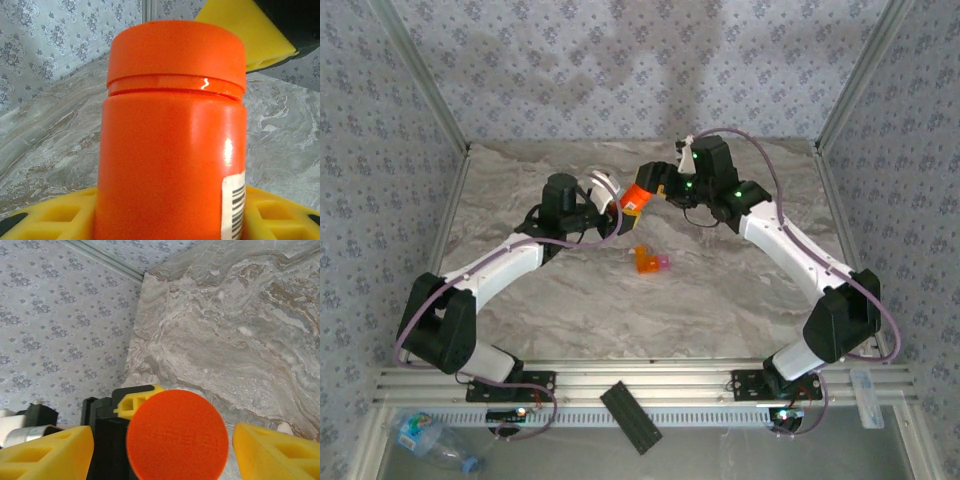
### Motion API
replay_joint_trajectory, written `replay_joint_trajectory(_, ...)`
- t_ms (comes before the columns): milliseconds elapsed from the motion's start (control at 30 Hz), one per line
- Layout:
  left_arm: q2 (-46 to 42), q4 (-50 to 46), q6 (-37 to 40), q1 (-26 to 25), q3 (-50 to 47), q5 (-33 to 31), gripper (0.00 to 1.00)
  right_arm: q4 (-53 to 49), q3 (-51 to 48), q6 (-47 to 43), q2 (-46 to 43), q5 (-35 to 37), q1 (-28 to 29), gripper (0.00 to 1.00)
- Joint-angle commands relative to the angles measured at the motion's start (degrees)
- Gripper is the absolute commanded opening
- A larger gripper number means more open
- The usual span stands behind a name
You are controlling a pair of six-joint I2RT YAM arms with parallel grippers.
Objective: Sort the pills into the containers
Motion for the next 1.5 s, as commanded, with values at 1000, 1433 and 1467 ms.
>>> replay_joint_trajectory(1000,-1.09,1.44,0.27,-1.06,1.57,0.82,0.00,5.10,-1.70,0.28,1.52,-4.93,-0.34,0.46)
replay_joint_trajectory(1433,-1.24,-1.83,-2.09,1.14,4.49,13.69,0.00,5.84,-3.12,-35.28,1.39,-23.08,-3.83,0.41)
replay_joint_trajectory(1467,-1.34,-2.15,-2.50,1.20,4.74,14.97,0.00,6.33,-3.37,-36.62,1.53,-24.73,-4.47,0.41)
